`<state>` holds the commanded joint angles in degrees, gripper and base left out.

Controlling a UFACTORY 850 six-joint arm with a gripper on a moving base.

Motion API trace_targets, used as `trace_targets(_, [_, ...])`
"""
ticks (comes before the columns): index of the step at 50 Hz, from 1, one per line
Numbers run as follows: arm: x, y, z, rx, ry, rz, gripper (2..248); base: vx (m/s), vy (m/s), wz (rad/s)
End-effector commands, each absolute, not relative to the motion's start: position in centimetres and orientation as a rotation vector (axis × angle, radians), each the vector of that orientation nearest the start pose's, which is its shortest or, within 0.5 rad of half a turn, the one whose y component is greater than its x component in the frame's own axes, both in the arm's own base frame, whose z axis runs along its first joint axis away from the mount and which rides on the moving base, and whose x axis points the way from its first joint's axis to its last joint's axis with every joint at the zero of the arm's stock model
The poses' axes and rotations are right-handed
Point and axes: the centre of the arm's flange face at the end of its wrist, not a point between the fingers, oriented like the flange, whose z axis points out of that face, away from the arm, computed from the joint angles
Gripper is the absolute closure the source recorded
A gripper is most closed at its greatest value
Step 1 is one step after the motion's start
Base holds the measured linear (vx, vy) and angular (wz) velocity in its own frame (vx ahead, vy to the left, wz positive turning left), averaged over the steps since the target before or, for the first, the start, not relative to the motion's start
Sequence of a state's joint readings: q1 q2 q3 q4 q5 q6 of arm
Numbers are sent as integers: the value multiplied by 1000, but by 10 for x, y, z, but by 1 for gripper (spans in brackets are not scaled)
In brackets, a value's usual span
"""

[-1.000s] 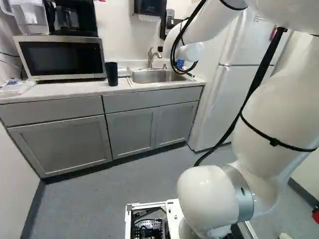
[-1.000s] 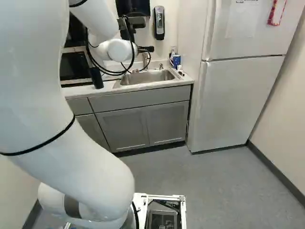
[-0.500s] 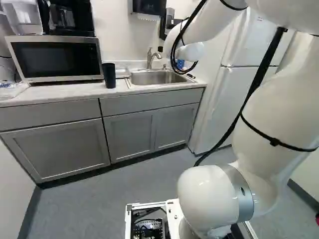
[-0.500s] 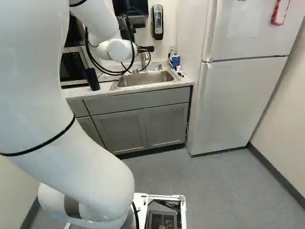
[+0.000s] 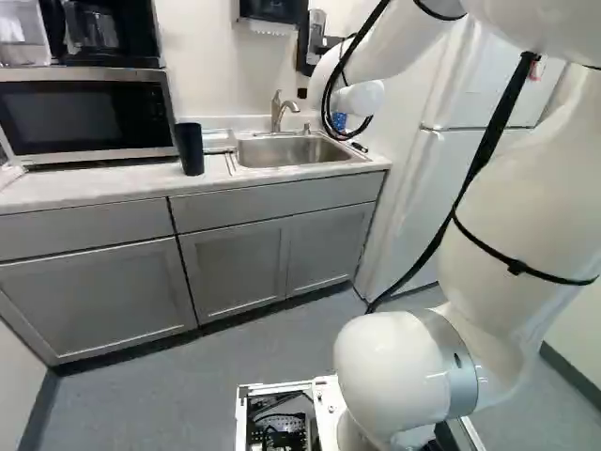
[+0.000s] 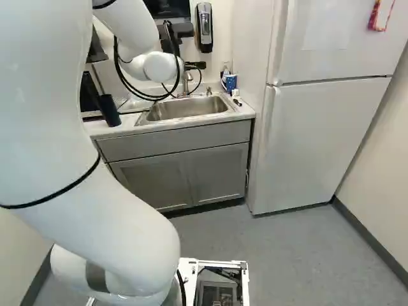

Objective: Rinse the cup and place it in the tray

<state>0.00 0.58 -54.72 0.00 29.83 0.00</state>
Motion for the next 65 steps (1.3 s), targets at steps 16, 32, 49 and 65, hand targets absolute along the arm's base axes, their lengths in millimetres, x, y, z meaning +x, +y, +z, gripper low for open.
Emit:
trace_targets(16, [521,0,627,-2314,0,-2125,3,169,-66,-13])
trace_targets(32, [521,0,627,-2314,0,-2125,3,174,-46,125])
trace_targets(49, [521,0,627,-2314,0,-2125,3,160,-37,146])
trace_targets(65, [521,0,627,-2314,0,-2125,3,119,-69,170])
